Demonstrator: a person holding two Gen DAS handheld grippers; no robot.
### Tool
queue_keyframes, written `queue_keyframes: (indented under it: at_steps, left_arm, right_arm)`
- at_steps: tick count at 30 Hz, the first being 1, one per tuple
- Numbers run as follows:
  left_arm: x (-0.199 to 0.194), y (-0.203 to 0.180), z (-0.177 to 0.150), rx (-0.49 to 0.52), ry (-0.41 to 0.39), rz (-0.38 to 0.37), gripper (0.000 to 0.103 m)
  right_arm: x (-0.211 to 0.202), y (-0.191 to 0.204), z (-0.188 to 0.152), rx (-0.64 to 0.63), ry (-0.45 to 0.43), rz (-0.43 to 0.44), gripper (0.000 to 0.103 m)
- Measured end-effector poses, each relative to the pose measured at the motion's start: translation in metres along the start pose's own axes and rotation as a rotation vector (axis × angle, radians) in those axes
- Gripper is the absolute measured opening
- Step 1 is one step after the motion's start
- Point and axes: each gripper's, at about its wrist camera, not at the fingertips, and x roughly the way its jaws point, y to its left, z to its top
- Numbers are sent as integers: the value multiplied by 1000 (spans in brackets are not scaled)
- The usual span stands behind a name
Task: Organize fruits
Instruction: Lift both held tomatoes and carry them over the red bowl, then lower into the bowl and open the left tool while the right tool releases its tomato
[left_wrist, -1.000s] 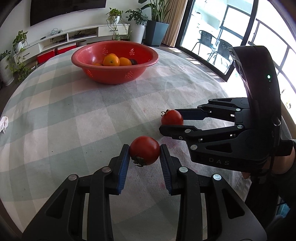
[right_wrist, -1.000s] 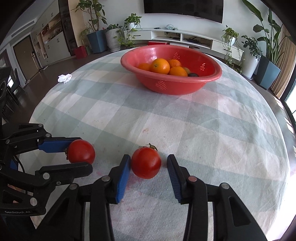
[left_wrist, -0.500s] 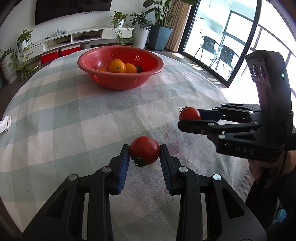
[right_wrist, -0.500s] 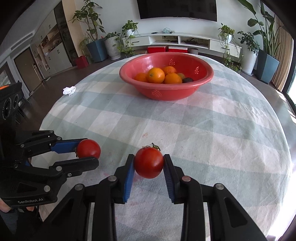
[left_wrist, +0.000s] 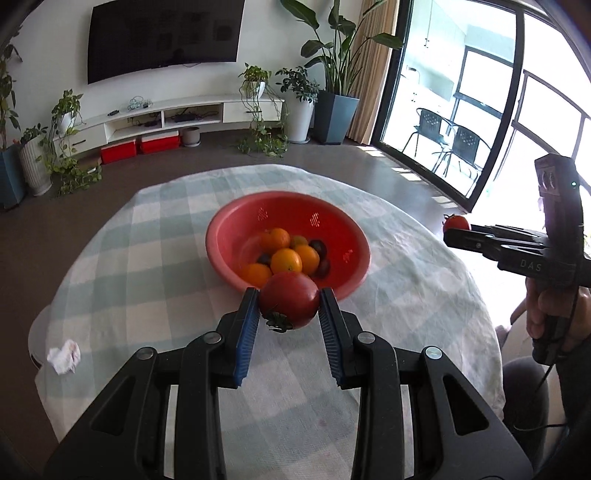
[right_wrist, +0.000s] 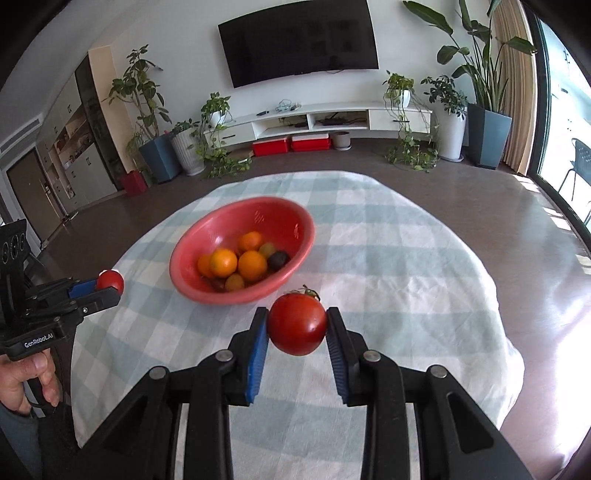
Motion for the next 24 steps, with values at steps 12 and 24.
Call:
queue_keyframes:
  at_steps: [12,24]
  left_arm:
    - [106,20,70,89,61,-4,31]
    - [168,37,47,81,100,-24,31]
  right_arm:
    - [77,40,65,-93,35,45,34]
    - [162,44,55,-132,176,-13,34]
